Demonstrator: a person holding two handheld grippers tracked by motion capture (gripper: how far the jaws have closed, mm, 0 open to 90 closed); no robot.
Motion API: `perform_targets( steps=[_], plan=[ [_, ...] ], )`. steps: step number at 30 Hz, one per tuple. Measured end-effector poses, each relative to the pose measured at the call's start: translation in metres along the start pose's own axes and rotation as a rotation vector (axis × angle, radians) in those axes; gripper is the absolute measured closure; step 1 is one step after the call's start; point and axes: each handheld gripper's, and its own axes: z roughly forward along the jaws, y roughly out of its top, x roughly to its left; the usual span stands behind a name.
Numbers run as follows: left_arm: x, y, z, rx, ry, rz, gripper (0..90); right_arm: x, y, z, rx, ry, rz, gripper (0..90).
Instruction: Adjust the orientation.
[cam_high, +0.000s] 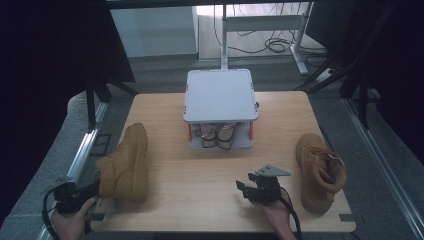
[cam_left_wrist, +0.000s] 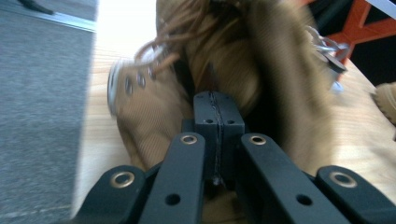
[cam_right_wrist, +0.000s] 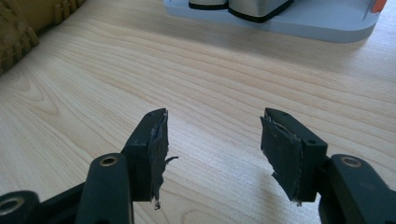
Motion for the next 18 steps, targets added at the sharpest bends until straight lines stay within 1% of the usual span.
perform_targets(
  steps=[1,2,3,4,5,6,7,8,9,10,11,12,13,14,15,16,17,18],
  plan=[
    [-0.007,0.001,0.007,0.010,-0.020,0.017,89.5,0.000,0.000,0.000,0.000,0.000,0.001,41.5],
    [-0.007,0.001,0.007,0.010,-0.020,0.017,89.6,0.000,0.000,0.000,-0.001,-0.002,0.003,41.5],
    [-0.011,0.003,0.008,-0.003,-0.047,0.019,89.6,-0.001,0.000,-0.001,0.000,-0.001,0.002,41.5],
    [-0.015,0.005,0.010,-0.007,-0.057,0.026,89.6,-0.001,0.000,-0.001,0.001,-0.003,0.000,41.5],
    [-0.026,0.010,0.014,-0.003,-0.062,0.055,89.6,-0.001,0.000,-0.001,-0.001,-0.006,-0.003,41.6],
    [-0.032,0.013,0.017,0.000,-0.070,0.072,89.6,-0.001,0.000,-0.002,-0.002,-0.006,-0.004,41.6],
    [-0.032,0.013,0.017,0.000,-0.070,0.072,89.6,-0.001,0.000,-0.002,-0.002,-0.006,-0.004,41.6],
    [-0.038,0.016,0.020,0.002,-0.085,0.086,89.6,-0.001,0.000,-0.002,-0.002,-0.006,-0.004,41.6],
    [-0.054,0.022,0.029,0.015,-0.098,0.120,89.7,-0.001,0.000,-0.002,-0.003,-0.006,-0.005,41.6],
    [-0.054,0.022,0.029,0.015,-0.098,0.120,89.7,-0.001,0.000,-0.002,-0.003,-0.006,-0.005,41.6],
    [-0.073,0.026,0.041,0.043,-0.112,0.170,89.7,0.000,0.000,-0.002,-0.003,-0.005,-0.003,41.6],
    [-0.084,0.027,0.049,0.058,-0.116,0.194,89.7,0.000,0.000,-0.002,-0.003,-0.005,-0.004,41.6],
    [-0.094,0.029,0.055,0.055,-0.097,0.223,89.6,0.000,0.000,-0.002,-0.004,-0.006,-0.005,41.5],
    [-0.103,0.030,0.059,0.063,-0.077,0.249,89.5,-0.001,0.000,-0.002,-0.001,-0.006,-0.004,41.5],
    [-0.109,0.032,0.062,0.075,-0.067,0.263,89.5,-0.001,0.000,-0.003,-0.001,-0.007,-0.004,41.5],
    [-0.109,0.032,0.062,0.075,-0.067,0.263,89.5,-0.001,0.000,-0.003,-0.001,-0.007,-0.004,41.5],
    [-0.113,0.033,0.064,0.081,-0.069,0.269,89.5,-0.002,-0.001,-0.004,-0.006,-0.009,-0.006,41.5],
    [-0.113,0.033,0.065,0.082,-0.061,0.269,89.4,-0.003,-0.001,-0.005,-0.004,-0.009,-0.003,41.5]
  ],
)
